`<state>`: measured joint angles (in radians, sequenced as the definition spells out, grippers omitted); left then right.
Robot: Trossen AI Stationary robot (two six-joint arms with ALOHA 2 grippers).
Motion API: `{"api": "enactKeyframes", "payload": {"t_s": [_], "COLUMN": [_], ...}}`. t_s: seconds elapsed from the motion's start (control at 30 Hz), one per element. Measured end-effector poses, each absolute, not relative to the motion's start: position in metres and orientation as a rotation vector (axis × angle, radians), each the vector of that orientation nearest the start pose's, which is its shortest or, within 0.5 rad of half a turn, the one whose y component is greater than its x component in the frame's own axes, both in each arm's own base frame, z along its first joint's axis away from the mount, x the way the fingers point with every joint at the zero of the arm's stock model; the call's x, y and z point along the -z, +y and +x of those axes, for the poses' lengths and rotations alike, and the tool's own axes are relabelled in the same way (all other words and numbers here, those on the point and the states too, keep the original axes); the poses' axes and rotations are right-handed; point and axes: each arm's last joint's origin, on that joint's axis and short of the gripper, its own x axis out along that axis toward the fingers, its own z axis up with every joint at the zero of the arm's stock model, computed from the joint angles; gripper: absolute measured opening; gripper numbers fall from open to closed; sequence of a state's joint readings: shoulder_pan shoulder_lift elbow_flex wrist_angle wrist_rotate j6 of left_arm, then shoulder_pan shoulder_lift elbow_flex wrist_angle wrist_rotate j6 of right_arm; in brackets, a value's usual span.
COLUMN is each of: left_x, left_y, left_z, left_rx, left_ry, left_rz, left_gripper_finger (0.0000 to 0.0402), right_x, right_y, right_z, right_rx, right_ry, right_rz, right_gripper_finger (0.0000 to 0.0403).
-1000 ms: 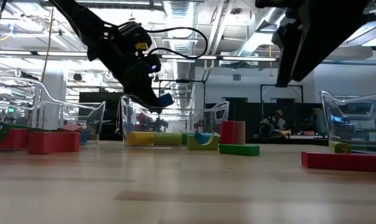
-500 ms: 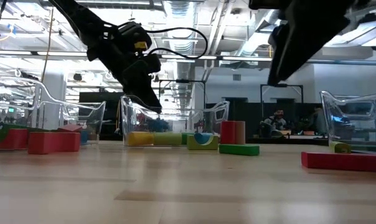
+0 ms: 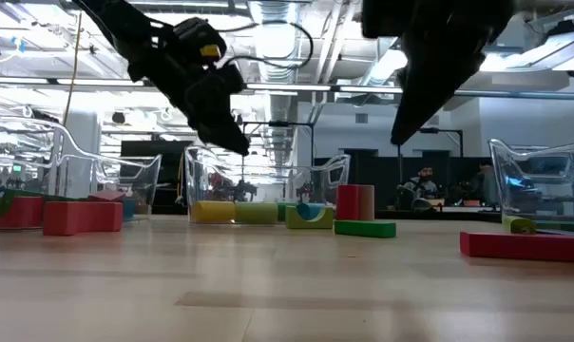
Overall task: Sort blocks by size
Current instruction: Put the orange arch block into the left transparent bin
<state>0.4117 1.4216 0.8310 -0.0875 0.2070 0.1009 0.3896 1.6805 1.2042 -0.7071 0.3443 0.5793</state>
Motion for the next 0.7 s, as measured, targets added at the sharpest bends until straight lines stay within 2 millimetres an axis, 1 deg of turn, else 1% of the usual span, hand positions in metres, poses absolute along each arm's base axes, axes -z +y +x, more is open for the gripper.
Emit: {"api": "enactKeyframes", "payload": {"t_s": [0.07, 0.17, 0.33, 0.4, 0.53, 0.7], "left_x": [-0.226, -0.238, -0.256, -0.261, -0.268, -0.269], "left_y": [0.107, 0.096, 0.068, 0.054, 0.026, -0.01], "left_z": [0.268, 0.266, 0.259, 0.256, 0.248, 0.238], "left_rx": [-0.154, -0.126, -0.034, 0.014, 0.113, 0.236], "left_ry": [0.628, 0.59, 0.553, 0.551, 0.569, 0.627], "left_rz": [-0.097, -0.072, -0.013, 0.01, 0.024, 0.02], "left_gripper_finger": [0.0191, 0.0191, 0.0191, 0.0191, 0.0191, 0.019], "right_x": [-0.212, -0.197, -0.175, -0.173, -0.176, -0.177], "right_y": [0.115, 0.113, 0.11, 0.109, 0.111, 0.116], "right_z": [0.312, 0.319, 0.325, 0.325, 0.323, 0.321], "right_rx": [0.284, 0.304, 0.332, 0.337, 0.33, 0.31], "right_ry": [1.077, 1.116, 1.186, 1.195, 1.192, 1.191], "right_rz": [0.091, 0.072, 0.043, 0.04, 0.038, 0.022], "right_gripper_finger": [0.0265, 0.0265, 0.0265, 0.0265, 0.0265, 0.0265]}}
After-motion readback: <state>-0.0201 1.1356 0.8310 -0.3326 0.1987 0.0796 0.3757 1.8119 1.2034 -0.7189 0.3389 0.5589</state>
